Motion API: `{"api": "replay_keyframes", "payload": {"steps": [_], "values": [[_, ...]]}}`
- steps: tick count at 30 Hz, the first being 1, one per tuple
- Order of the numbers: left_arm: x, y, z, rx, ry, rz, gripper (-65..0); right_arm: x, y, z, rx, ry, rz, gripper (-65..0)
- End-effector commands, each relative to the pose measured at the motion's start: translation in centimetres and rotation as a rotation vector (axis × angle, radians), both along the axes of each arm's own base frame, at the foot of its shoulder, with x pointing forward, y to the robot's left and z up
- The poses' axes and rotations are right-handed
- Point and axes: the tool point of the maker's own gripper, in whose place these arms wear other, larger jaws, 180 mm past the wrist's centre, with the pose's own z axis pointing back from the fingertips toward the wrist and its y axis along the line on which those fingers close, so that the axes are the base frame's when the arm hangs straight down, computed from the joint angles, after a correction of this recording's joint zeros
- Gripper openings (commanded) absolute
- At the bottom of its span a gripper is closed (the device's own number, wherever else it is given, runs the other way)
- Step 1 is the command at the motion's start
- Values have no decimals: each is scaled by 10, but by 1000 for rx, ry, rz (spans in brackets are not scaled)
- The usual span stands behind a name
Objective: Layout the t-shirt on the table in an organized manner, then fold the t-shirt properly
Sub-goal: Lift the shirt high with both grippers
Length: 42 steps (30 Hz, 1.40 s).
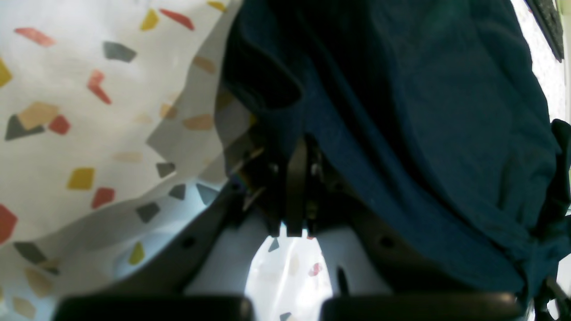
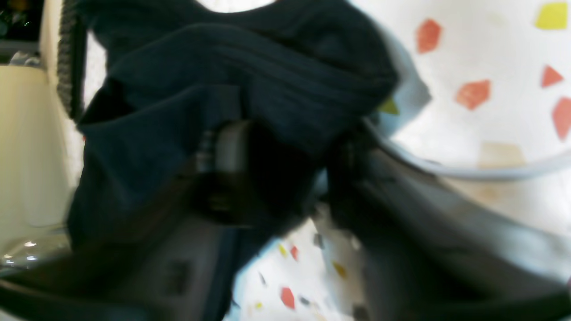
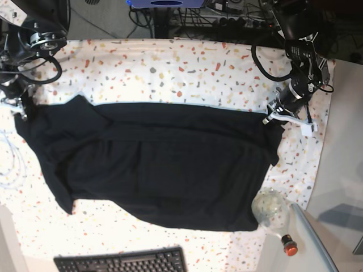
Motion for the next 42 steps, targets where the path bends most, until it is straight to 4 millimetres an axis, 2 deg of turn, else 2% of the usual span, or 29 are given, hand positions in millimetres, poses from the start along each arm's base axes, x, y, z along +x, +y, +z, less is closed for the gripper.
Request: {"api": "replay_keyframes", "payload": {"steps": [1,5,7,9,12,15,17,18,21,24,28,29,32,35,37,40,42], "values": [[12,6,14,12,-52,7,-650,2,-12,6,-24,-5,-4,-650],[12,5,14,29,-44,-19,-650,2,-25,19,-81,29,60,-650],[19,-3,20,72,-51,-83,-650,3,-28,31,-140,59,128,-650],[25,-6,37,123,-70,-92,-650,3,-37,53,-229,98,192,-650],[43,-9,85,189,-141,-106,-650,7,-45,95,-373,134,253,-650],[72,-24,148,251,-256,-180,-650,30,-50,148,-527,111,301,-650],[92,-36,185,280,-310,-233,-650,56,-46,180,-606,66,345,-650],[102,-39,201,295,-329,-255,-650,69,-49,197,-643,44,347,-650],[130,-47,240,301,-380,-271,-650,103,-51,230,-661,-12,323,-650],[156,-54,272,282,-433,-250,-650,141,-51,261,-701,-97,345,-650],[190,-59,288,290,-433,-261,-650,183,-49,285,-696,-178,381,-650],[197,-63,291,293,-431,-272,-650,192,-50,290,-694,-196,384,-650],[227,-85,320,321,-486,-315,-650,219,-54,315,-711,-267,390,-650],[257,-105,351,348,-552,-348,-650,247,-55,347,-746,-344,397,-650],[275,-113,372,345,-584,-353,-650,257,-62,371,-776,-386,386,-650],[300,-112,416,315,-661,-307,-650,271,-72,432,-824,-486,342,-650],[310,-113,451,297,-723,-282,-650,270,-82,484,-880,-550,306,-650]]}}
